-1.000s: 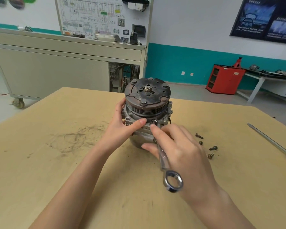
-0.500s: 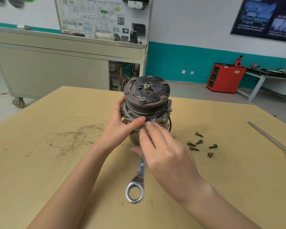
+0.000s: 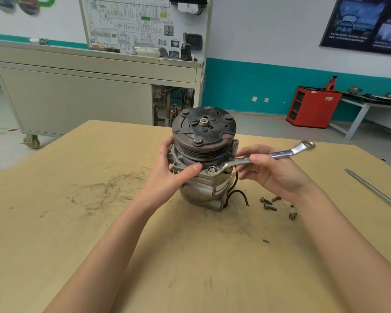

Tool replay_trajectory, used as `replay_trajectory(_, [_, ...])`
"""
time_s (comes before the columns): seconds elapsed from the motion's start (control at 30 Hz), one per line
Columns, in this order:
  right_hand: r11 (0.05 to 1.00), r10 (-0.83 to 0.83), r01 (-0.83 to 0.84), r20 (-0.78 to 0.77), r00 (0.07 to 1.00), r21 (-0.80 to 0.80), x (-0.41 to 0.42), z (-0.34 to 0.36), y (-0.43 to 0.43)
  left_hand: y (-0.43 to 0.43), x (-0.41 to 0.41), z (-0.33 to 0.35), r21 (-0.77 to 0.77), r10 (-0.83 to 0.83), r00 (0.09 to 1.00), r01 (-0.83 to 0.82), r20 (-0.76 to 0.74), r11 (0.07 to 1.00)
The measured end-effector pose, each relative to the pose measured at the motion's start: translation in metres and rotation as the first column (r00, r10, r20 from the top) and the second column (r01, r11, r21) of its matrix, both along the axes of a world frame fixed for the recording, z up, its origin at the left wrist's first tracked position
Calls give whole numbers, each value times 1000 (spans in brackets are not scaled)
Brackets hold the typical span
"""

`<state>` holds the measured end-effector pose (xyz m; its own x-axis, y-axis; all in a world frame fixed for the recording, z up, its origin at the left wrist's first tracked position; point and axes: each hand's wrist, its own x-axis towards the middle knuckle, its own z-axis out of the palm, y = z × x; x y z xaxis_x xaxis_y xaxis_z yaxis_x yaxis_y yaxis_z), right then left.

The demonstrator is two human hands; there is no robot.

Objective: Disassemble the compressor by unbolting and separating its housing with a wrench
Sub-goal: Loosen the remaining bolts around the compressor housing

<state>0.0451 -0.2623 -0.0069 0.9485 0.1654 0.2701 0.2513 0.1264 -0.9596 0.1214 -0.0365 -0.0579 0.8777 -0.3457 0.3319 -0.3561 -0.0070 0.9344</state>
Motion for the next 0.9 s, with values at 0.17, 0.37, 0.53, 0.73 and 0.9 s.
replay_trajectory(0.17, [912,-368,401,266,891,-81,-15,4,13,0,0,0,5,-5,1000,4,7,1000])
replay_trajectory(0.37, [467,-191,837,891,412,-287,-50,-3,59,-1,1,-1,-9,9,1000,-9,18,1000])
replay_trajectory(0.53, [142,160,982,982,101,-124,-49,-12,80,-2,2,-4,-19,12,999,-11,39,1000])
replay_trajectory(0.73, [-7,314,999,948,52,-53,-48,-21,94,-2,3,-4,-34,21,998,-19,53,999])
replay_trajectory(0.9, [-55,277,998,960,49,-36,-50,-19,101,-3,5,-6,-35,20,998,-18,60,999])
